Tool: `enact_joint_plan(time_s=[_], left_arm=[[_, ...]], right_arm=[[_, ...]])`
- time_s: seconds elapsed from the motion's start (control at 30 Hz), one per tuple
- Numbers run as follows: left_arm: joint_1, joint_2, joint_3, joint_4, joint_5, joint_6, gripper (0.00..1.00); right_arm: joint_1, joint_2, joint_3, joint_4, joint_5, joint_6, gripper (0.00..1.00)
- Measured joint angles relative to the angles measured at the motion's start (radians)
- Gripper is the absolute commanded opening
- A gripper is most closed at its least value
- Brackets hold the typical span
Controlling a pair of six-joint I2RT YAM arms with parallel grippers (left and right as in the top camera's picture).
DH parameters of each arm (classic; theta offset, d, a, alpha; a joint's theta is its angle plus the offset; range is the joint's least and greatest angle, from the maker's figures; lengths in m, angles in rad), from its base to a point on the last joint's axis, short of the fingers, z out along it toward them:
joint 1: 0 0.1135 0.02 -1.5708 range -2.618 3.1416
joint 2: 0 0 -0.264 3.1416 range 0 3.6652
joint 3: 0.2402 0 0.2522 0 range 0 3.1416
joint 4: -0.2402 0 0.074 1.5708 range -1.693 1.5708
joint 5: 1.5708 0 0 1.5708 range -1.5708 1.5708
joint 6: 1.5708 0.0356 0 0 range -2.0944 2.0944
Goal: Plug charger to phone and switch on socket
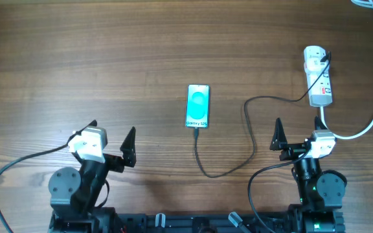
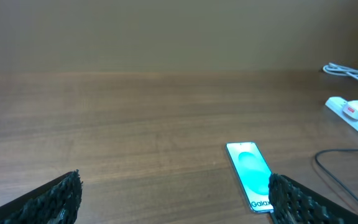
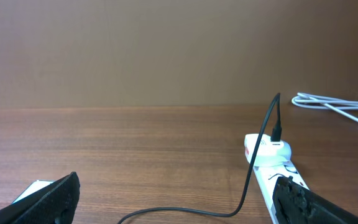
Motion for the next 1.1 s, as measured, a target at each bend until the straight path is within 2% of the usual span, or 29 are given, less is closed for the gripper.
enact_joint_plan(time_s=[0.43, 0.7, 0.8, 1.1], left_arm=[[0.000, -0.169, -0.250, 0.285, -0.001, -0.090, 1.00], [0.000, -0.190, -0.353, 0.444, -0.025, -0.160, 1.00], [0.000, -0.193, -0.369, 0.453, -0.038, -0.167, 1.00], [0.000, -0.194, -0.378, 0.347, -0.116, -0.168, 1.00]], right_arm=[[0.000, 0.000, 0.000, 0.000, 0.000, 0.000, 1.00], [0.000, 0.000, 0.000, 0.000, 0.000, 0.000, 1.00], [0.000, 0.000, 0.000, 0.000, 0.000, 0.000, 1.00], [0.000, 0.000, 0.000, 0.000, 0.000, 0.000, 1.00]])
